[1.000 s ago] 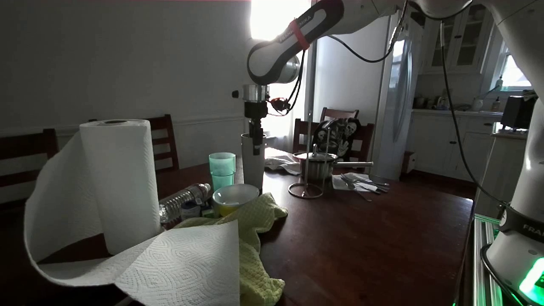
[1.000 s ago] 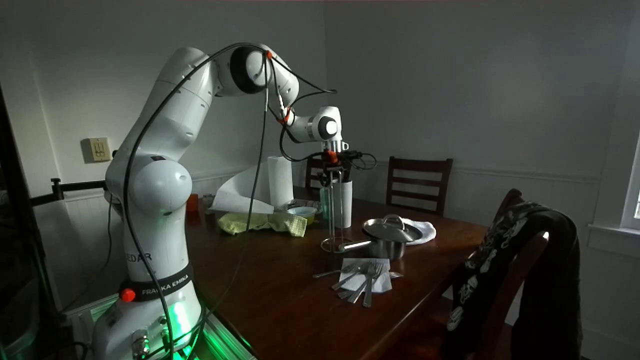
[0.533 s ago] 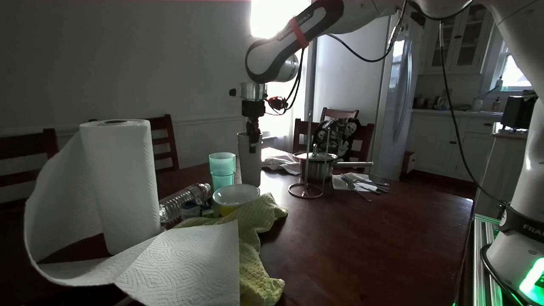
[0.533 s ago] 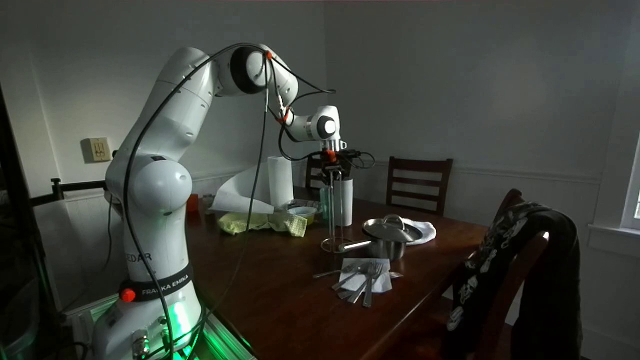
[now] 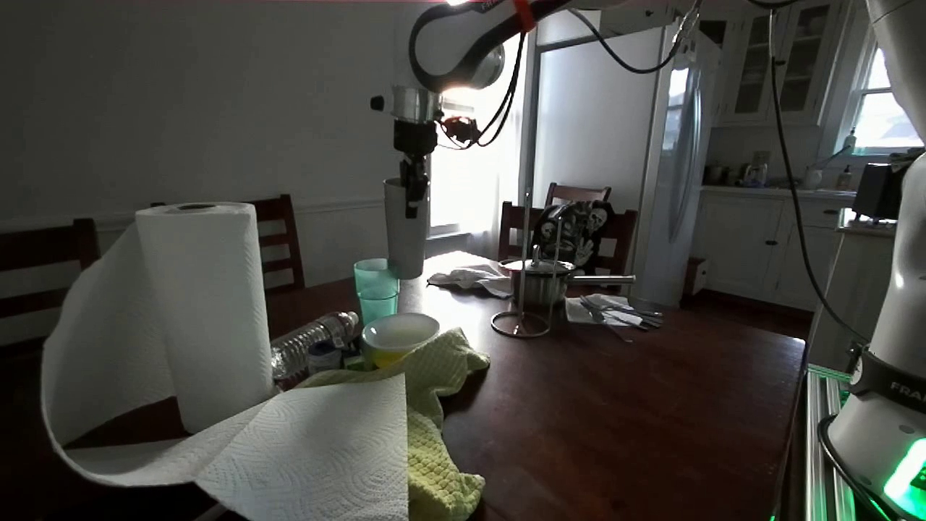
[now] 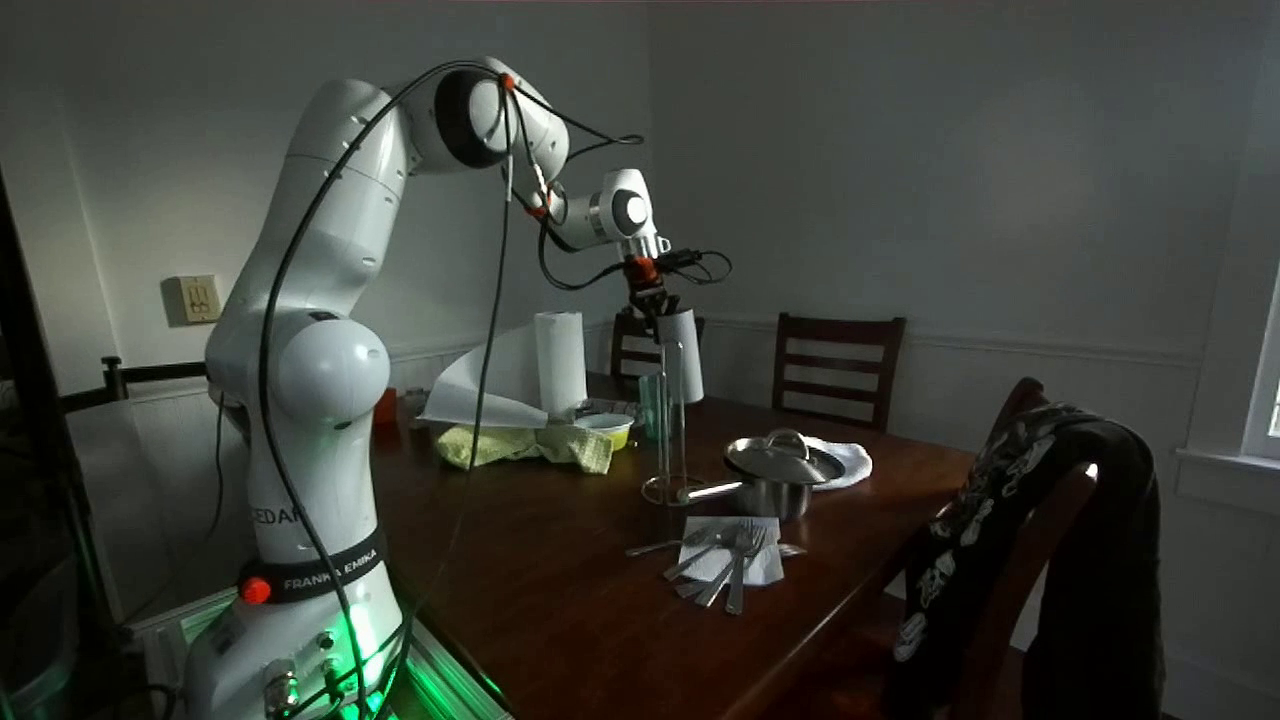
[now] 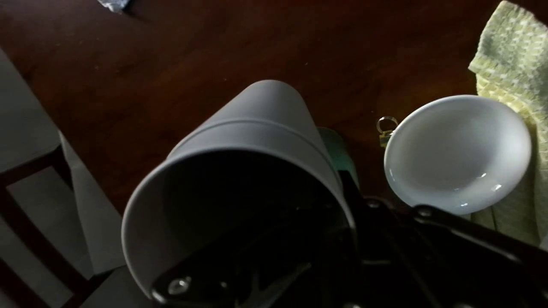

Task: Put the white cup in the green cup

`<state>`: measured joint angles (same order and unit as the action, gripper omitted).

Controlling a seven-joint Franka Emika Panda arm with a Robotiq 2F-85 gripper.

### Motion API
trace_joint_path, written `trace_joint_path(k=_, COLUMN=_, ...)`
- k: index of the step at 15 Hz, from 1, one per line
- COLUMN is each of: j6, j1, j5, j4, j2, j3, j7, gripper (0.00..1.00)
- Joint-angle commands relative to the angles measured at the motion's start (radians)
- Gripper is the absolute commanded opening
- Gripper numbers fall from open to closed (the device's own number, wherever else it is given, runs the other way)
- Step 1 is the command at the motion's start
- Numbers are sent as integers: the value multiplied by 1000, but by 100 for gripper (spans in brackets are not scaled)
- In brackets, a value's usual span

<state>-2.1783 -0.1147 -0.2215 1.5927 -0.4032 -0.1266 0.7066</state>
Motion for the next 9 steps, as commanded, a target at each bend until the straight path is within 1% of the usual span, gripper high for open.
trace_joint_path(k=1, j6=51, j1=-36, j5=-106, j4=-4, j2=53, j3=18, j7=-70, gripper=1)
trace_joint_path(k=5, j6=48, j1=-43, j5=-150, j4=0, j2=84, j3=5, j7=-83, gripper=1)
trace_joint_path(k=9, j6=42, j1=-45, j5=-130, j4=3, j2=102, j3=-13, j7=-71, gripper=1)
